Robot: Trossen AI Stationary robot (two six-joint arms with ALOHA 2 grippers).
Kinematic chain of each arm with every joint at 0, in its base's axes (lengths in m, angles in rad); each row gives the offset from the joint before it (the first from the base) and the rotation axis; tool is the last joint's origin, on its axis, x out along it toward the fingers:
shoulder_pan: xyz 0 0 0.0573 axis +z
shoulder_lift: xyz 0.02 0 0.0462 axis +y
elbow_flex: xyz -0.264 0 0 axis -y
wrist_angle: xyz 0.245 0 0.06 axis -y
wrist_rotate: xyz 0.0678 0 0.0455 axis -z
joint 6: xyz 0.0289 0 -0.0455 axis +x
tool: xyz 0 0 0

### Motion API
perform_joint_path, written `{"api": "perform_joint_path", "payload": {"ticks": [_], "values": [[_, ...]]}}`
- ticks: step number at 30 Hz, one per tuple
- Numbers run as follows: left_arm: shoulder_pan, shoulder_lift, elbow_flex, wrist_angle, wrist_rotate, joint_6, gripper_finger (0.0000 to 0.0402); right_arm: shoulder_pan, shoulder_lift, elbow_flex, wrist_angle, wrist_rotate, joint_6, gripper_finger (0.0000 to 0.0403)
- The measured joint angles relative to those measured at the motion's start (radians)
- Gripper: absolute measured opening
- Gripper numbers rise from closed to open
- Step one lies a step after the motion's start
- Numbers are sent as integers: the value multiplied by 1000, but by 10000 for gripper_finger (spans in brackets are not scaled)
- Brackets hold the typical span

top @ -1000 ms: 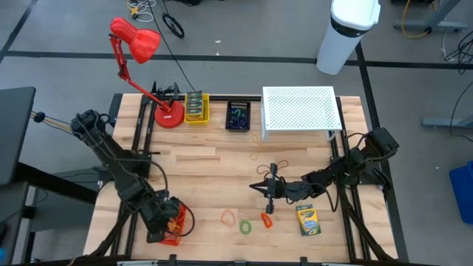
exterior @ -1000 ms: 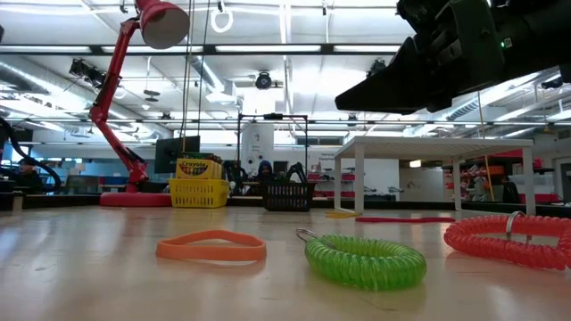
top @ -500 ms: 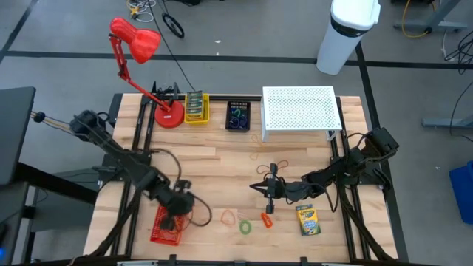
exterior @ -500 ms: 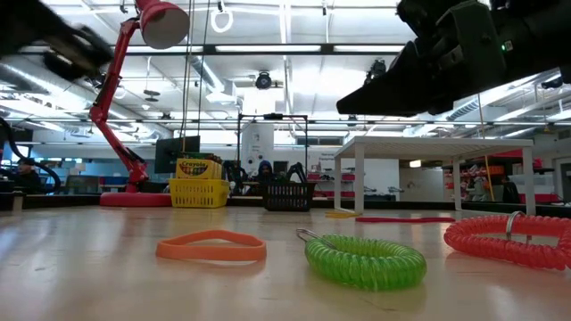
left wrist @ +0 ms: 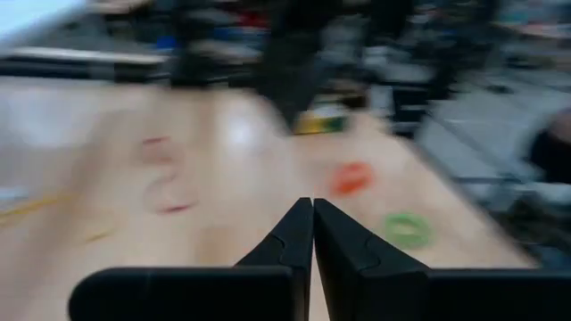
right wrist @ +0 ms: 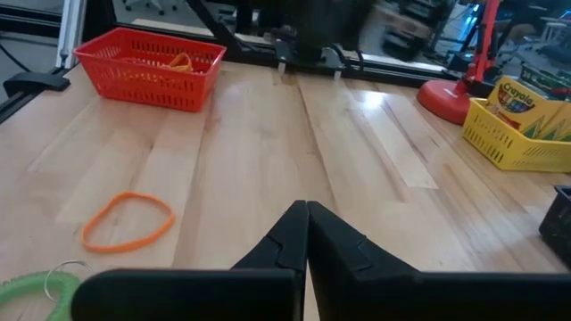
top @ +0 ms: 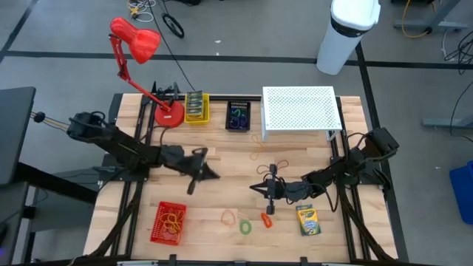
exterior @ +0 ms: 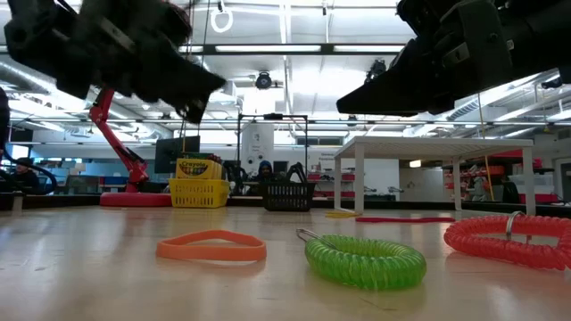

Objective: Pick & Place Office Desk Supplies
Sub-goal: Put the orange spiral keychain into the black bin

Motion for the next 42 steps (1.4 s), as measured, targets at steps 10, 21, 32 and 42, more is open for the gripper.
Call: {"api": "perform_joint_path", "payload": {"ticks": [10, 21, 32, 42], "values": [[19, 138, -35, 230, -61, 156, 8, 0, -124, 24, -335, 111, 156, 12], [19, 214, -26, 292, -143, 154, 27, 0, -142, 185, -985, 61, 582, 59], [18, 214, -26, 294, -129, 121, 26, 44, -141, 205, -1018, -147, 632, 163], [19, 214, -26, 293, -132, 122, 26, 138, 79, 416, -1100, -262, 718, 167]]}}
